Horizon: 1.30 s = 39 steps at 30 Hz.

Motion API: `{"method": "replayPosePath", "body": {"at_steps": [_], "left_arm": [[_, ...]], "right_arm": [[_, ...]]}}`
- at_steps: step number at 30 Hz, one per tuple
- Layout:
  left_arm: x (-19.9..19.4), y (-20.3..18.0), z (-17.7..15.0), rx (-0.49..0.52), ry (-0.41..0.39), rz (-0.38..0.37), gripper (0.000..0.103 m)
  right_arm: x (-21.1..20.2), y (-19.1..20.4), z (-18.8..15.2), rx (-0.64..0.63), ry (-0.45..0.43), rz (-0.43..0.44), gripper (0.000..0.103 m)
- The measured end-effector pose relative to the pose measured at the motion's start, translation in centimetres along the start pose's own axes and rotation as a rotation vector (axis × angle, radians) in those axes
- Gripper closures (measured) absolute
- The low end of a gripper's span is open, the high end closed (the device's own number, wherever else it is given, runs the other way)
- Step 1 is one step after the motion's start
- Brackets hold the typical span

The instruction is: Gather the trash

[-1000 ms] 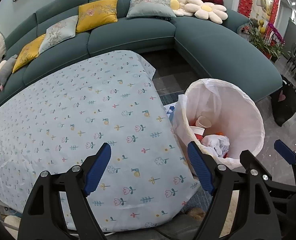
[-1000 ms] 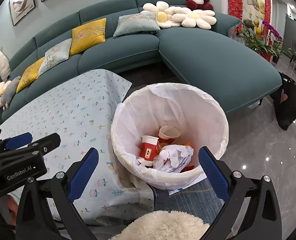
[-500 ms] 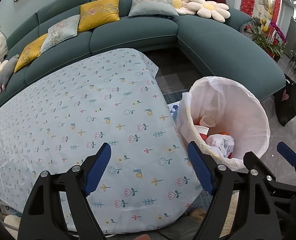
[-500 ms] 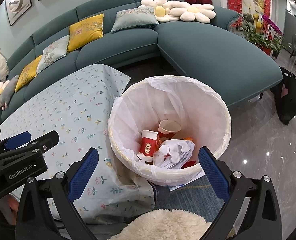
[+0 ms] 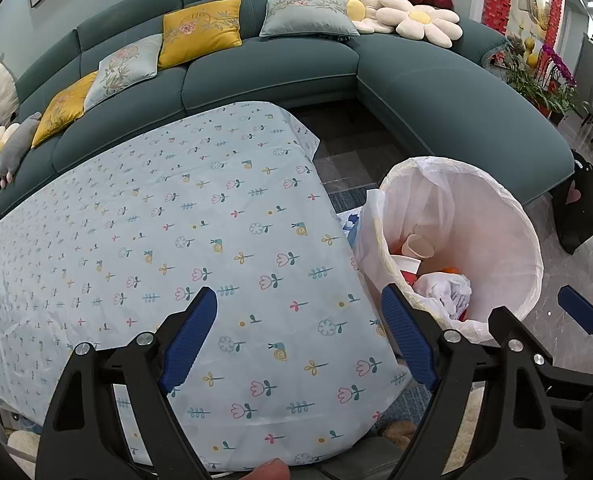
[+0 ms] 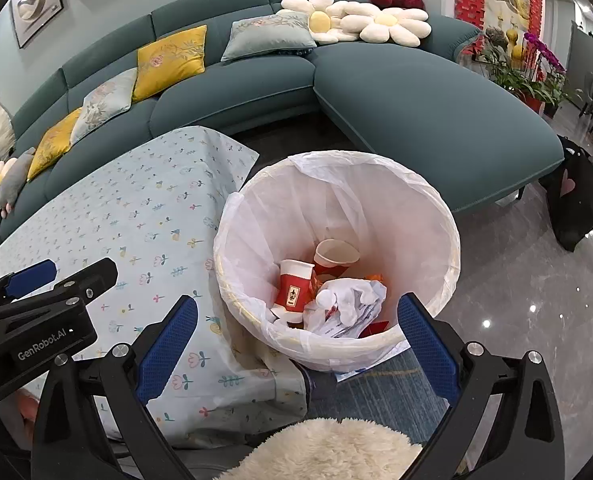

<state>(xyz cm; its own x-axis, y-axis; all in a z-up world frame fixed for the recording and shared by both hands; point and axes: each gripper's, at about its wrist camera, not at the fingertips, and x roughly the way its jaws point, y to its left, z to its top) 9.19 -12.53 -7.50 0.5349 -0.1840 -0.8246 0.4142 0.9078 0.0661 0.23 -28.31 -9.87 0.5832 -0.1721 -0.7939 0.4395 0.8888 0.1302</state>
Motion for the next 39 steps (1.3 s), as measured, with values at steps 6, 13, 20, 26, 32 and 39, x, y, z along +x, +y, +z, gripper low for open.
{"method": "replayPosePath", "body": {"at_steps": [6,13,20,26,32,39], "left_arm": [[0.1,0.0,0.1,-0.003,0.001,-0.006,0.023],[-0.2,-0.2,0.0,-0.001,-0.010,0.001,0.023],[-0.6,-0.2,0.1,-0.015,-0.022,-0.009,0.023],[-0.7,-0.5,0.3,-0.003,-0.026,-0.008,0.023],[-0.7,-0.7,0.3,0.002,-0.024,-0.001,0.023],[-0.7,-1.1,0.1,0.013,-0.020,0.009,0.023]], "right_arm": [[-0.2,-0.1,0.1,0.003,0.004,-0.007,0.006],[-0.6,0.0,0.3,0.002,-0.005,-0.021,0.006],[-1.0,-0.2,0.4,0.009,-0.011,-0.036,0.006],[-1.1,-0.3,0.5,0.006,-0.013,-0.043,0.006],[-1.4,-0.4,0.6,0.002,-0.013,-0.051,0.006],[-1.5,-0.6,0.7,-0.001,-0.013,-0.058,0.006]]}}
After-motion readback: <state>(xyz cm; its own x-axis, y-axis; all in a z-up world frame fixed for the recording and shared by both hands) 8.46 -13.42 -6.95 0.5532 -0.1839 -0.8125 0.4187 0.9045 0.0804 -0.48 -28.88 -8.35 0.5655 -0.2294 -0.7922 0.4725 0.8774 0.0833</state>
